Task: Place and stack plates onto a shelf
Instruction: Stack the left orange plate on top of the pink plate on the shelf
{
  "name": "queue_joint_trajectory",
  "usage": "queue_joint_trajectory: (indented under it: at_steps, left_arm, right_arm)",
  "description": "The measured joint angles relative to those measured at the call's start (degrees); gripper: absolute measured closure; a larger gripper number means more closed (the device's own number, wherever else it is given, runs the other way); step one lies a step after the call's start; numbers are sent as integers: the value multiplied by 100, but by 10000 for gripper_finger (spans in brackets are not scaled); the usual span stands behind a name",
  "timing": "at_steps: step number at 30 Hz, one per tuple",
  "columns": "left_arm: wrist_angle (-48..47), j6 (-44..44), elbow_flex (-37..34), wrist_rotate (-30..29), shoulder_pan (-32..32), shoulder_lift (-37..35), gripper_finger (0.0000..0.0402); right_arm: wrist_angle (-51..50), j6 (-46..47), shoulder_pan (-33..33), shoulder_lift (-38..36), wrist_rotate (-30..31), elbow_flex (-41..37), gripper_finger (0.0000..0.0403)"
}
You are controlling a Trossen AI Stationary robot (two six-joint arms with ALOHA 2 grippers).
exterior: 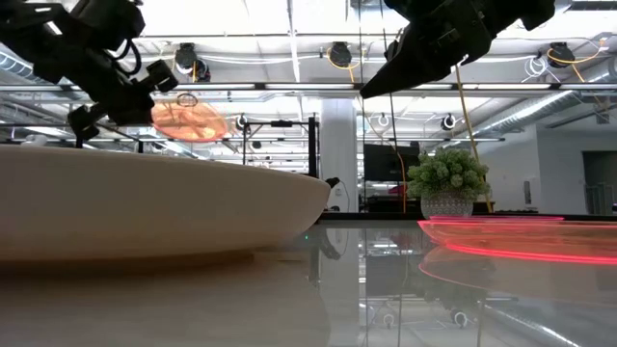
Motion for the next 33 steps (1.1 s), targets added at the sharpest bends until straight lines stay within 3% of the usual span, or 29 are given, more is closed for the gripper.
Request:
queue_joint_trajectory:
  at_steps: [11,14,19,25,29,33]
  left_arm:
    - [513,-430,-25,-228,-473,11,394]
    - [494,-867,-25,-253,-676,11,394]
    - [346,-1961,-25,-849,-1043,33,394]
    - [209,-3144,-25,-1008,-1286,481,394]
    - [205,-4057,-25,-1458,-1327,825,394]
    - [176,-4394,-25,-1406,-1145,1141,394]
  right_arm:
    - [7,-7,0,0,0,0,383]
    - [10,-10,0,0,0,0,383]
    - [13,-13,0,0,-2,0,383]
    - [47,-15,0,0,-2,0,383]
    - [49,-5,0,1,-3,0,383]
    - [50,-8,0,0,-4,0,383]
